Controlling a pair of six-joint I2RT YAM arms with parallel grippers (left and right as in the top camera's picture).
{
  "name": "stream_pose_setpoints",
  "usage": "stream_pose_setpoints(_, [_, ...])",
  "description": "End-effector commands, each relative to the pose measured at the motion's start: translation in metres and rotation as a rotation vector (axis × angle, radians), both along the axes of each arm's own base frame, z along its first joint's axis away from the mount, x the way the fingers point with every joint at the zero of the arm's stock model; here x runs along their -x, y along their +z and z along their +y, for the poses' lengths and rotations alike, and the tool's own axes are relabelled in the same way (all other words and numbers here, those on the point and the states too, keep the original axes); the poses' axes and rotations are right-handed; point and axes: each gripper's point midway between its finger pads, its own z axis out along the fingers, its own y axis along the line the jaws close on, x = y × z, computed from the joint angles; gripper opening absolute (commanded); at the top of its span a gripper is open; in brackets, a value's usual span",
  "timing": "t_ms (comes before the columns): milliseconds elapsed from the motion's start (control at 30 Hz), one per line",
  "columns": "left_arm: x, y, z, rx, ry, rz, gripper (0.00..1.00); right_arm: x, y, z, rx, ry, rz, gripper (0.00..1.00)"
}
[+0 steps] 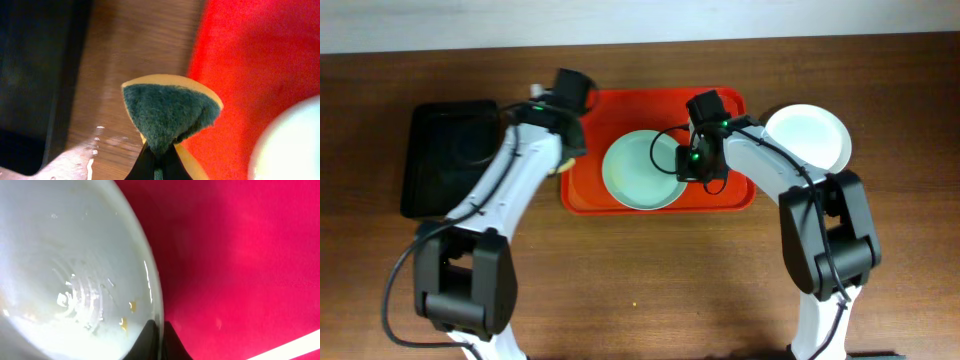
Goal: Clean dirty plates on tray and stack at the side
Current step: 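Lift the green plate with the right gripper and stack it on the pile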
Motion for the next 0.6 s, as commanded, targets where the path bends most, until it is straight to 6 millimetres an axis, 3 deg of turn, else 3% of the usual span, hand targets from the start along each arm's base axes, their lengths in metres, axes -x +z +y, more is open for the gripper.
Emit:
stream_pose_setpoints(0, [0.000, -0.002, 0.027, 0.118, 0.064, 0.026, 0.00, -0.028, 0.078, -0.017, 0.310, 0.013, -0.259, 0.04])
stream_pose_setpoints(100, [0.000, -0.003, 0.037, 0.144, 0.088, 0.030, 0.00, -0.033, 0.135, -0.023, 0.697, 0.065, -0.434, 0.04])
stream_pose_setpoints(167, [0.002, -0.004, 0.037, 0.143, 0.089, 0.040, 0.00, -0.030, 0.194, -0.010, 1.063, 0.211, -0.592, 0.04])
stream_pose_setpoints(233, [0.003, -0.004, 0.037, 0.144, 0.089, 0.043, 0.00, -0.021, 0.254, 0.003, 1.404, 0.201, -0.718, 0.04])
stream_pose_setpoints(267, [0.005, -0.005, 0.033, 0.167, 0.081, 0.054, 0.00, -0.019, 0.268, 0.008, 1.479, 0.202, -0.731, 0.04])
stream_pose_setpoints(367, [0.005, -0.005, 0.032, 0.173, 0.079, 0.055, 0.00, -0.014, 0.287, 0.008, 1.586, 0.180, -0.716, 0.04])
stream_pose_setpoints(467, [0.006, -0.006, 0.032, 0.172, 0.079, 0.058, 0.00, -0.016, 0.286, 0.003, 1.529, 0.085, -0.764, 0.04])
stream_pose_setpoints(500, [0.006, -0.006, 0.032, 0.172, 0.079, 0.060, 0.00, -0.021, 0.273, -0.005, 1.437, 0.039, -0.784, 0.04])
stream_pose_setpoints(533, [0.006, -0.006, 0.032, 0.171, 0.079, 0.062, 0.00, -0.031, 0.239, -0.014, 1.277, 0.099, -0.717, 0.04])
stream_pose_setpoints(567, [0.006, -0.006, 0.032, 0.172, 0.079, 0.062, 0.00, -0.037, 0.193, -0.026, 1.045, 0.151, -0.578, 0.04])
